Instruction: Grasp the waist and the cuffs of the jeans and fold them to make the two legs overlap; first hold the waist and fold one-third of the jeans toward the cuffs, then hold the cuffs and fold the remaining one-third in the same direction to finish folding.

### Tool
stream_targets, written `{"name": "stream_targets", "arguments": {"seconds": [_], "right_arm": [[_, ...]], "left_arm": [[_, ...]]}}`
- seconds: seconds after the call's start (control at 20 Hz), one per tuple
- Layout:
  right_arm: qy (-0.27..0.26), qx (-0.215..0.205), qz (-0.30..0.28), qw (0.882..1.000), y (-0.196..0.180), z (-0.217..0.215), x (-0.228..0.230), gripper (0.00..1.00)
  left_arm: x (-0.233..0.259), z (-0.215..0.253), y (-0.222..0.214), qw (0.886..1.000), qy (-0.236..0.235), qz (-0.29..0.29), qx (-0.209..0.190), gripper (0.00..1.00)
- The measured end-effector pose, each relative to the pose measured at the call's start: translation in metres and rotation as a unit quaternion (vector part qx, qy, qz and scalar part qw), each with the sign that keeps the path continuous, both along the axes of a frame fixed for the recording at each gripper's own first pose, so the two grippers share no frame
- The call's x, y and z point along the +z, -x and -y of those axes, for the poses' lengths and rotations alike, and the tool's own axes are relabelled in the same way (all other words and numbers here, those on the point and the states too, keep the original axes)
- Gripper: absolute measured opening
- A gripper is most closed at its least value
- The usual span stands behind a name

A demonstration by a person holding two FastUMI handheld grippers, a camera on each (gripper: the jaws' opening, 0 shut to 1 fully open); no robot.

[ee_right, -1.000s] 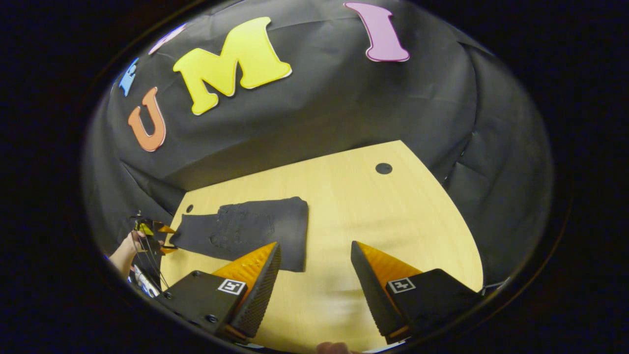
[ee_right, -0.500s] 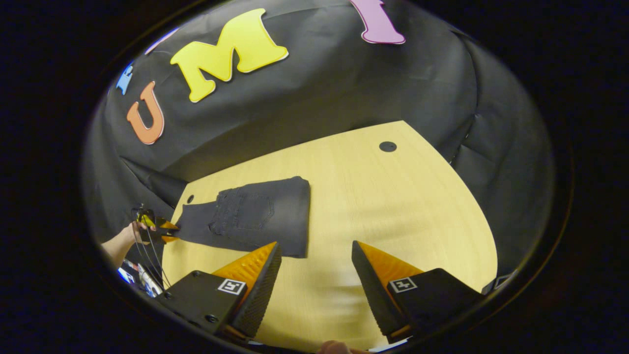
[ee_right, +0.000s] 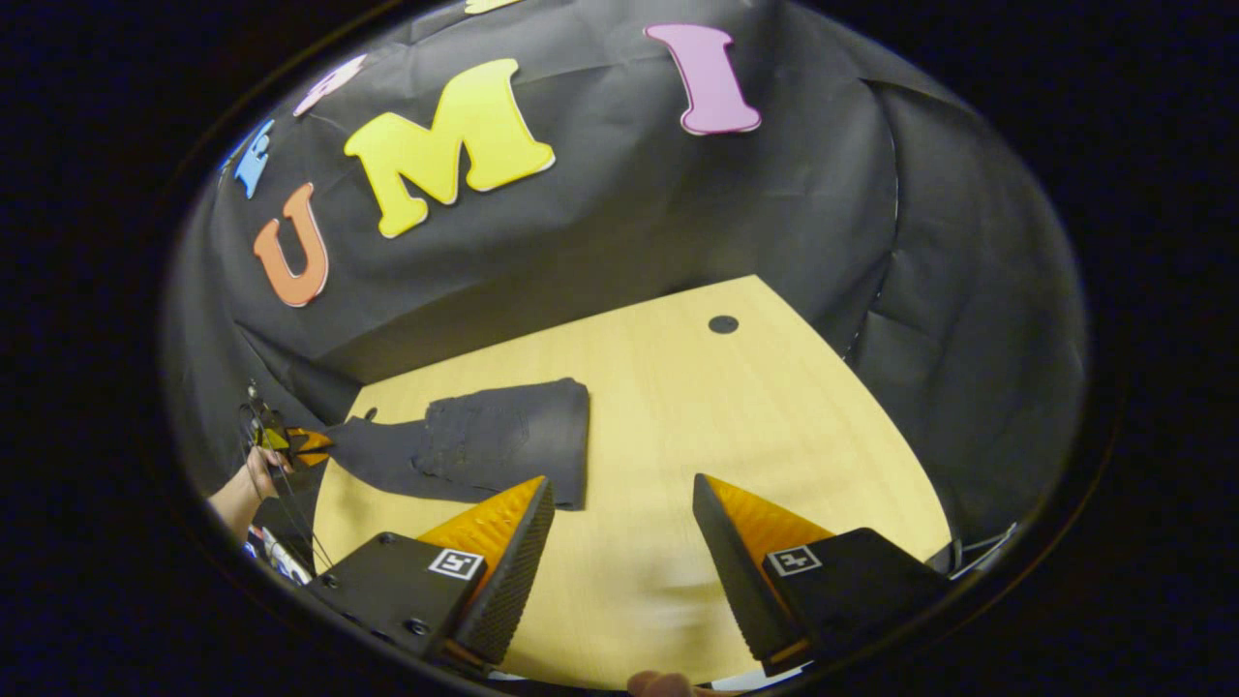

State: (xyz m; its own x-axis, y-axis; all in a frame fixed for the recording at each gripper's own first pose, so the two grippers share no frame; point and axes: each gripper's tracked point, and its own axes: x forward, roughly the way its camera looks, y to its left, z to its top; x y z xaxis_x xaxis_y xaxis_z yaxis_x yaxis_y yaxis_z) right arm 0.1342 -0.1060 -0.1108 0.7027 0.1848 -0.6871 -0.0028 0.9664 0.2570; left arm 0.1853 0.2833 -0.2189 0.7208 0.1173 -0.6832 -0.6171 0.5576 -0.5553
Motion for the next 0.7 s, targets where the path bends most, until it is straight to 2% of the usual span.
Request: {"name": "stream_targets", "arguments": {"seconds": [0.05,0.1,0.2,0.3,0.35,0.4,0.5,0.65,0.7], "right_arm": [[0.002,0.001,0.012,1.0,0.005,0.001,0.008,0.9],[0.006,0.004,0.021,1.0,0.013,0.0,0.015,0.87],[0.016,0.002,0.034,0.999,0.027,0.005,0.024,0.92],[0.024,-0.006,0.043,0.999,0.045,0.013,0.03,0.89],[0.029,-0.012,0.044,0.999,0.053,0.017,0.03,0.92],[0.032,-0.019,0.045,0.998,0.061,0.022,0.031,0.89],[0.037,-0.033,0.042,0.998,0.081,0.034,0.031,0.89],[0.045,-0.057,0.031,0.997,0.1,0.053,0.027,0.89],[0.05,-0.066,0.027,0.996,0.105,0.062,0.024,0.92]], "left_arm": [[0.022,0.017,-0.007,0.999,-0.016,0.024,-0.022,0.08],[0.045,0.036,-0.015,0.997,-0.029,0.051,-0.051,0.08],[0.081,0.075,-0.025,0.987,-0.059,0.092,-0.118,0.08],[0.115,0.133,-0.031,0.97,-0.097,0.129,-0.181,0.08],[0.125,0.152,-0.031,0.961,-0.115,0.145,-0.208,0.08],[0.135,0.179,-0.032,0.951,-0.13,0.16,-0.231,0.08],[0.132,0.232,-0.039,0.934,-0.154,0.177,-0.27,0.08],[0.091,0.297,-0.045,0.919,-0.172,0.167,-0.314,0.08],[0.073,0.315,-0.044,0.914,-0.182,0.16,-0.326,0.08]]}}
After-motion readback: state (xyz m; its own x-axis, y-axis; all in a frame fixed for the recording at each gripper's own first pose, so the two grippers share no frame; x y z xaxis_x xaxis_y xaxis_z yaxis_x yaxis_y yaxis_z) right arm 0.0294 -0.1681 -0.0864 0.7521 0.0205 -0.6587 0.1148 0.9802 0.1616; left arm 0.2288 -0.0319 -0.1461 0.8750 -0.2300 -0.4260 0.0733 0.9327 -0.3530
